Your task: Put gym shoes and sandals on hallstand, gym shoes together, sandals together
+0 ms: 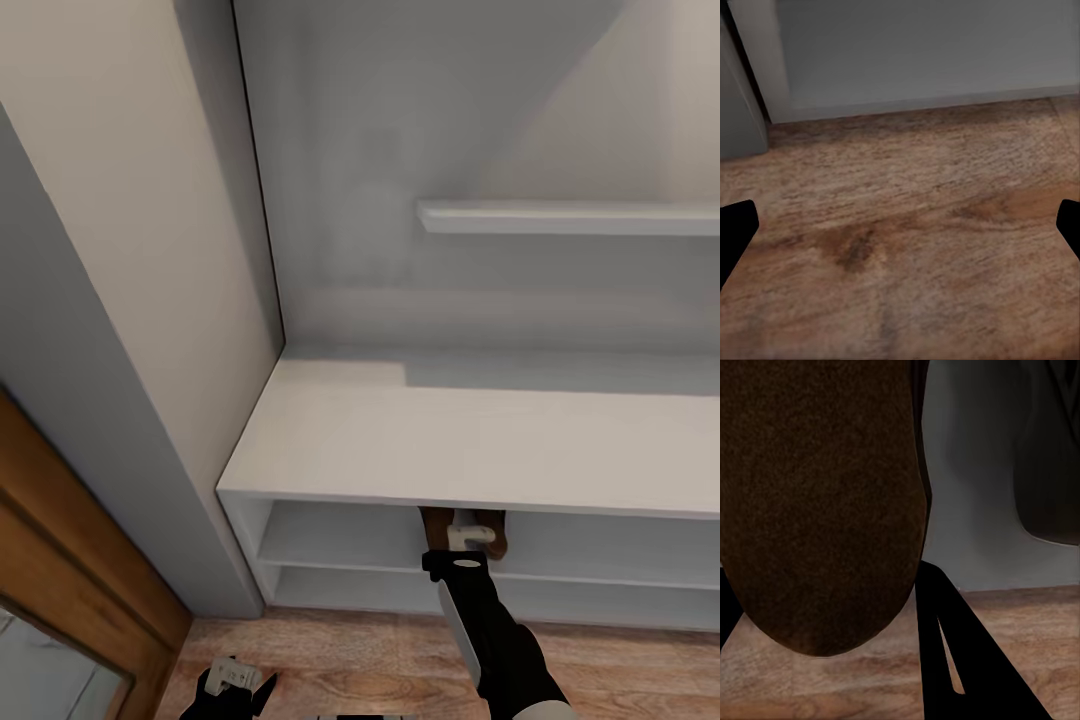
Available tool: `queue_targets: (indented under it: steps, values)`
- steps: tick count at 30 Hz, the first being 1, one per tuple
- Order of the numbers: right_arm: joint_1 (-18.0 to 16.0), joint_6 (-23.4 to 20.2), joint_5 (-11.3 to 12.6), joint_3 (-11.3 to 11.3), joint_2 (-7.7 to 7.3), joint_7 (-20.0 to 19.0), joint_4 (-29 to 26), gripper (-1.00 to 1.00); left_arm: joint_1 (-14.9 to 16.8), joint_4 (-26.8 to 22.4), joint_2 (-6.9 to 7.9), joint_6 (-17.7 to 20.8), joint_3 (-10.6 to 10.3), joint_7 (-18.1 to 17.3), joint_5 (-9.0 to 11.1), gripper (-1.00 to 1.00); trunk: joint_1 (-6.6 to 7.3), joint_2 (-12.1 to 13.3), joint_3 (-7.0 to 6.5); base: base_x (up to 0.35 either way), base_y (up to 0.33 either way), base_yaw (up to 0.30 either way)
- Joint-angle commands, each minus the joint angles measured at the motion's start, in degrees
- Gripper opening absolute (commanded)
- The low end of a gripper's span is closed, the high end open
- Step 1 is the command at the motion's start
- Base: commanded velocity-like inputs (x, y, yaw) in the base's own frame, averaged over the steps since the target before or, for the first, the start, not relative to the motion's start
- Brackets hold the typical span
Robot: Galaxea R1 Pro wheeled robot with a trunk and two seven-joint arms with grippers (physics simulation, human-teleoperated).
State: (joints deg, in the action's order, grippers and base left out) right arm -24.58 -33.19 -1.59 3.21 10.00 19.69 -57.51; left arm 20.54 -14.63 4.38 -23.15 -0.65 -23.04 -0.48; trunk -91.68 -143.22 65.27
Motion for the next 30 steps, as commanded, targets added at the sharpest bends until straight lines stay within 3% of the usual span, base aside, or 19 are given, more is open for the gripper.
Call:
queue_targets:
  steps: [1,30]
  values:
    - [0.0,-0.4,0.0,0.1,0.0,0.4,-0.1,-1.0,0.0,0.0,0.01,-0.2,-0.1,-0.1,0.0,1.0,0.0,0.0,0.05,0.041,0.0,0.0]
    - [0.0,-0.4,0.0,-0.1,0.0,0.4,-0.1,-1.0,0.0,0.0,0.01,-0.2,-0.1,-0.1,-0.1,1.0,0.0,0.0,0.05,0.033,0.0,0.0]
